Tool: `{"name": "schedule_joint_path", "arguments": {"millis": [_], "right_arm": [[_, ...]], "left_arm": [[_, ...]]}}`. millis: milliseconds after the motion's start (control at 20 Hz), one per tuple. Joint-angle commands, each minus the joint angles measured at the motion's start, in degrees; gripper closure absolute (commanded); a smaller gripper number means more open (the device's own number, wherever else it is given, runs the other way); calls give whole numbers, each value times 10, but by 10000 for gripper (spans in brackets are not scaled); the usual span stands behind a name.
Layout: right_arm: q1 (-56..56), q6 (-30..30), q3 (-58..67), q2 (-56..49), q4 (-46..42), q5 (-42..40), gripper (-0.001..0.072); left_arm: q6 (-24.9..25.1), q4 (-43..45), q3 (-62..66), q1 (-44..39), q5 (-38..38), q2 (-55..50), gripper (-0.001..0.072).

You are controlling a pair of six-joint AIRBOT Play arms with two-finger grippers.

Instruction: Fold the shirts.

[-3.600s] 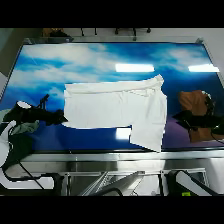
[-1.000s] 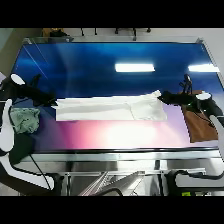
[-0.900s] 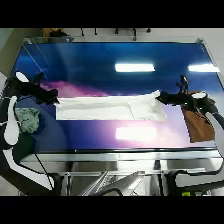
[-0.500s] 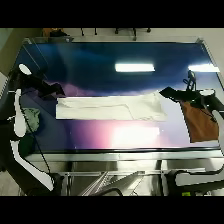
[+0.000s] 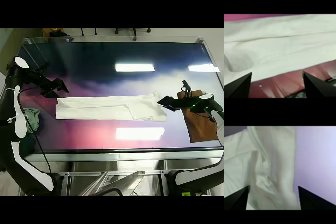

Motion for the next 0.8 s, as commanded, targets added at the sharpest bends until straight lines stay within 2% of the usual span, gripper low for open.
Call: {"name": "schedule_joint_path", "arguments": {"millis": [0, 100, 200, 250, 300, 350, 450, 550, 600, 650, 750], "right_arm": [[4, -21, 0, -33, 7, 23, 19], [10, -22, 0, -40, 11, 23, 24], [19, -38, 3, -40, 14, 30, 290], [26, -37, 9, -40, 14, 38, 376], [33, -38, 20, -39, 14, 52, 521], [40, -39, 32, -38, 14, 64, 565], [47, -31, 61, -36, 13, 80, 549], [47, -12, 87, -33, 12, 84, 691], [47, -10, 94, -31, 12, 87, 691], [47, -3, 99, -26, 13, 90, 691], [47, 5, 104, -19, 14, 98, 692]], "left_arm": [[5, -25, -55, -11, 24, 38, 3], [7, -25, -80, -17, 50, 66, 3], [8, -25, -99, -30, 72, 87, 3], [8, -24, -103, -39, 75, 90, 3], [8, -24, -103, -47, 74, 90, 3], [9, -23, -103, -59, 75, 90, 3], [13, -23, -103, -81, 84, 90, 3], [13, -24, -103, -96, 90, 90, 4], [13, -24, -103, -104, 94, 90, 10], [13, -23, -103, -116, 104, 90, 148], [18, -23, -103, -145, 128, 80, 529]]}}
